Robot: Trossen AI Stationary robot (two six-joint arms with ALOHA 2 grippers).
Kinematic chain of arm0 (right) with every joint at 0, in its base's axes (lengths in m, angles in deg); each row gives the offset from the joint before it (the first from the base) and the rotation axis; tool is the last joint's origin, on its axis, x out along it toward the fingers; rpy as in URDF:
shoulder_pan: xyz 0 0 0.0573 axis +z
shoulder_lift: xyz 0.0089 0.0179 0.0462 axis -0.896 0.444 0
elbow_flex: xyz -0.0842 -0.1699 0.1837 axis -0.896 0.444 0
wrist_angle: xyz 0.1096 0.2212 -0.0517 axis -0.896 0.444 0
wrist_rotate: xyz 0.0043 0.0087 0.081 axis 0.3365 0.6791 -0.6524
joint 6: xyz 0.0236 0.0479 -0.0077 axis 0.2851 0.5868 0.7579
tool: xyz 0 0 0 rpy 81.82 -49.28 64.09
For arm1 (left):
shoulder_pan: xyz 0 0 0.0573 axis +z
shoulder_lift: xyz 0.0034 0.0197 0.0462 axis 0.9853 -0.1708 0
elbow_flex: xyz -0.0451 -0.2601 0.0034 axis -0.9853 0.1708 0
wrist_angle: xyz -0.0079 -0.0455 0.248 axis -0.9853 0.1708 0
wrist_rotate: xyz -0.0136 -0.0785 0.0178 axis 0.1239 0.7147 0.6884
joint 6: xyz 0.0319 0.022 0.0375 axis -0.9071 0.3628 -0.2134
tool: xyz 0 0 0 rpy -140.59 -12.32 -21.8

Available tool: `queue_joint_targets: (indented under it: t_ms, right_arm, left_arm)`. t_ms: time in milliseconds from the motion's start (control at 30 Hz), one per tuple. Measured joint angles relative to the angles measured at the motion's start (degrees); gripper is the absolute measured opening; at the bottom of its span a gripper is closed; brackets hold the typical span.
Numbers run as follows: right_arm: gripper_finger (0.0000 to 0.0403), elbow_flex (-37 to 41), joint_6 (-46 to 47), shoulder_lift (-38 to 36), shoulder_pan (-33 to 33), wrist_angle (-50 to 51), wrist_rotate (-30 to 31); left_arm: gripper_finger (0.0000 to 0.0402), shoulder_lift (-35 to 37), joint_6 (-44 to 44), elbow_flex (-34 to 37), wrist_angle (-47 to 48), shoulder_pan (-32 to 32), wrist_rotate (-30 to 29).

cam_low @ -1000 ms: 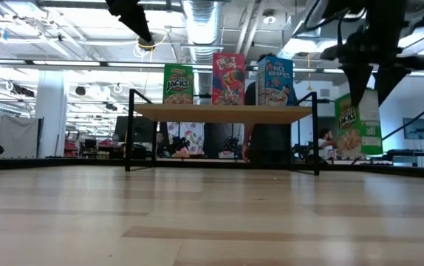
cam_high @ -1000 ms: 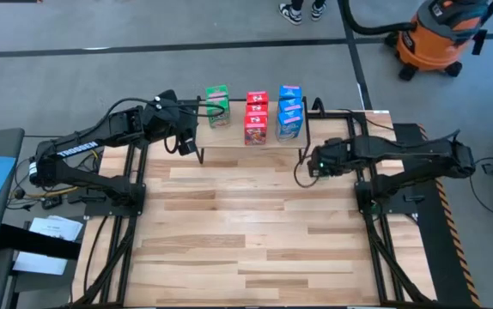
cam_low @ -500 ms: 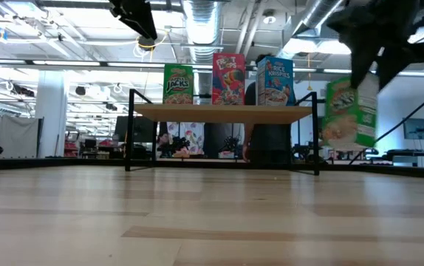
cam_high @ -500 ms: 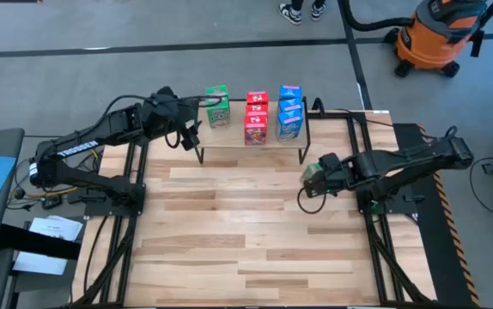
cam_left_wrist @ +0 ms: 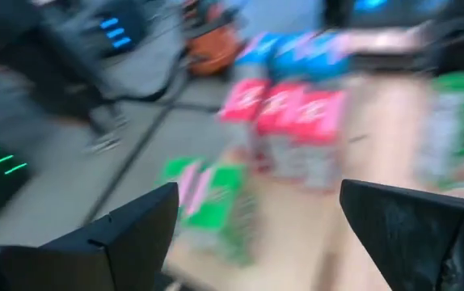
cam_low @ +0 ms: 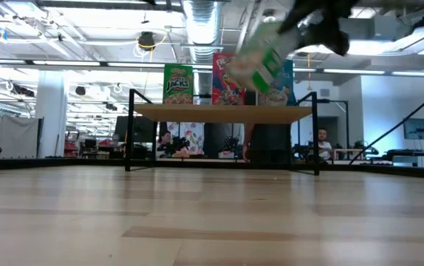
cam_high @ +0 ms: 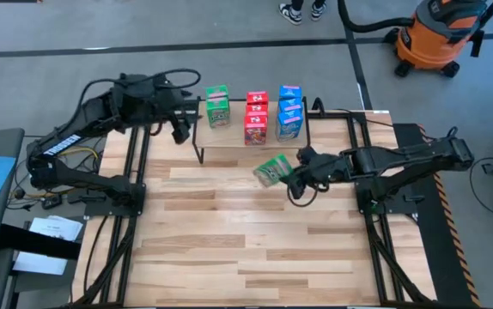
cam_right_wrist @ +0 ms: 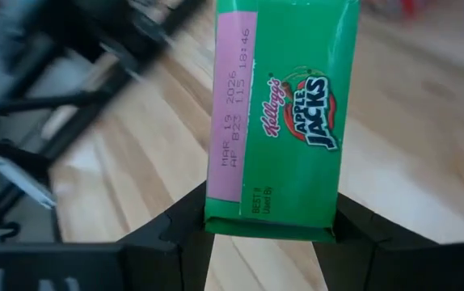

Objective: Stack cereal on shelf
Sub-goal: Put the green cereal on the shelf aligned with the other green cereal box

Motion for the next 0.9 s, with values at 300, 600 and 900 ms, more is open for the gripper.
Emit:
queue_joint_targets:
  t_ms: [300, 600, 900]
  right_arm:
    - [0.0201, -2.9, -13.3, 0.0, -5.7, -9.7, -10.3]
    - [0.0201, -7.8, -22.0, 0.0, -7.7, -9.7, -12.3]
    - [0.0201, -8.0, -24.7, 0.0, -7.3, -11.7, -13.1]
  left_arm:
    - [0.0336, -0.5, 6.2, -0.5, 3.2, -0.2, 23.4]
    - [0.0336, -5.5, 7.5, -0.5, 3.1, -2.0, 33.6]
    - [0.0336, -10.1, 10.8, -0.4, 1.2, -3.4, 33.7]
